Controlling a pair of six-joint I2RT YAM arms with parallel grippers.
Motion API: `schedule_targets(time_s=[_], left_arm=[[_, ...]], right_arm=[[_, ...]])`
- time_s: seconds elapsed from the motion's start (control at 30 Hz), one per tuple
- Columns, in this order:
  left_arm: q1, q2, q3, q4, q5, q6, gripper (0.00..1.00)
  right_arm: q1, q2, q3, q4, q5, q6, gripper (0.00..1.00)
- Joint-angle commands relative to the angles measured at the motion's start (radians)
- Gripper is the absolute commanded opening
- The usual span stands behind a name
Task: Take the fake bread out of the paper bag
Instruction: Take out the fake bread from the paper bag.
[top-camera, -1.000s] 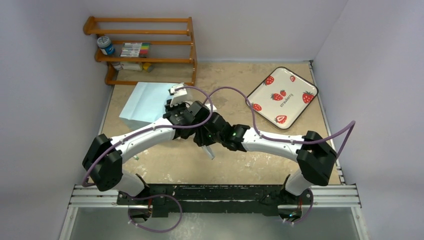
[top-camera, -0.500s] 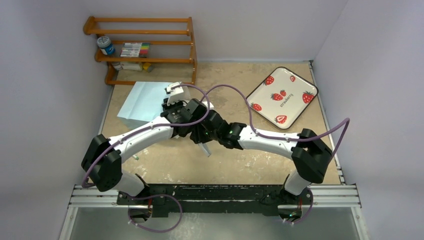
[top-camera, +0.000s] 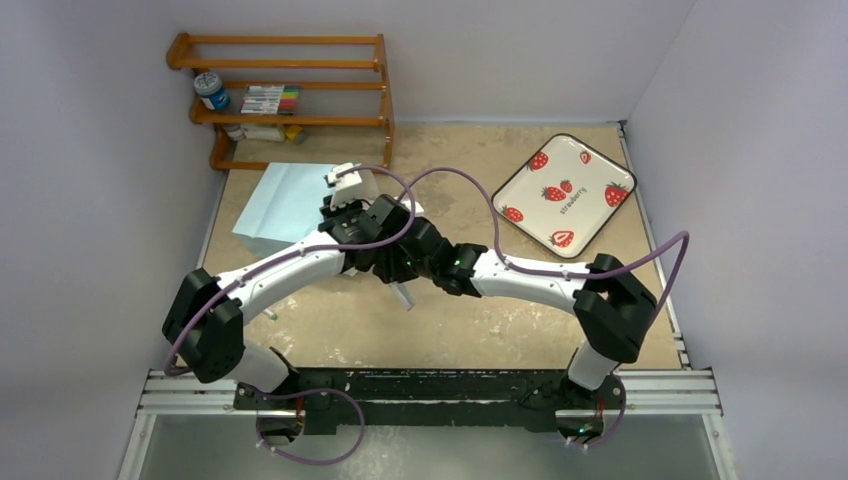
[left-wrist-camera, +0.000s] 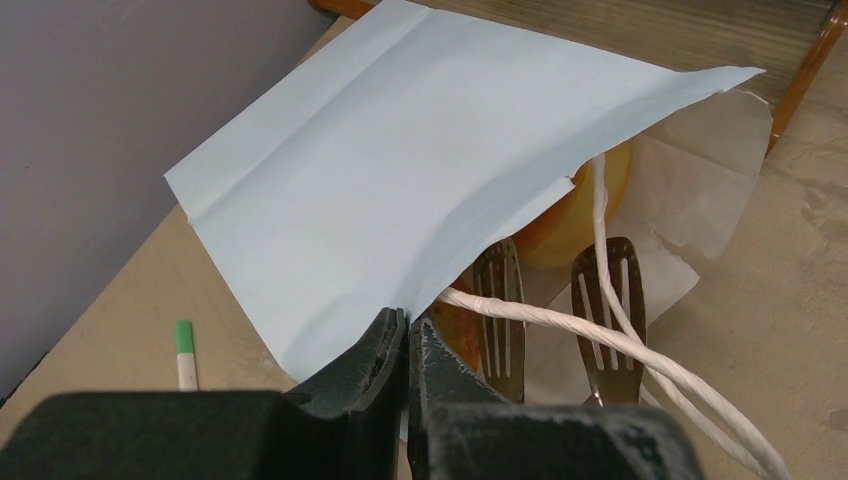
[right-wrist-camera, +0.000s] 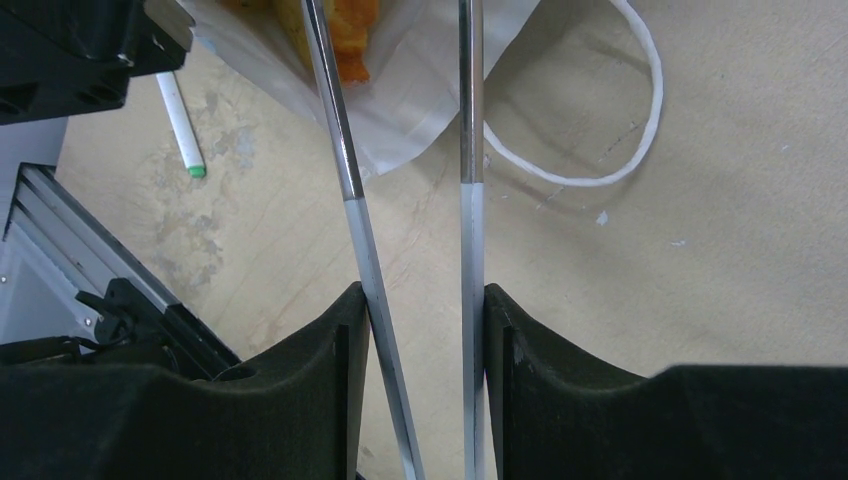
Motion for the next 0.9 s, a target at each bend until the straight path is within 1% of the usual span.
schedule_targets(time_s=[0.0, 0.13, 0.23, 0.3, 0.5, 0.8, 0.87], left_arm=[[-0.109, -0.056, 0.031, 0.013, -0.017, -0.054, 0.01], [-0.108, -0.036, 0.088, -0.042, -0.027, -0.088, 0.01], [-0.105, -0.017, 0.13, -0.103, -0.038, -0.128, 0.01], [-0.099, -0.009, 0.144, -0.112, -0.035, -0.128, 0.01], [-0.093, -0.006, 0.149, -0.118, -0.024, -0.121, 0.01], [-0.093, -0.013, 0.145, -0.129, 0.002, -0.115, 0.01], [-0.093, -0.018, 0.135, -0.115, 0.014, -0.103, 0.01]], right_arm=[[-0.069, 0.079, 0.044, 0.018, -0.011, 0.027, 0.43], [-0.069, 0.071, 0.006, 0.052, -0.022, 0.047, 0.43], [-0.069, 0.037, -0.06, 0.101, -0.02, 0.073, 0.43], [-0.069, 0.01, -0.107, 0.136, 0.001, 0.081, 0.42], [-0.068, -0.025, -0.19, 0.185, -0.003, 0.088, 0.42], [-0.068, -0.009, -0.159, 0.158, -0.029, 0.085, 0.42], [-0.068, -0.004, -0.117, 0.156, -0.032, 0.085, 0.42]])
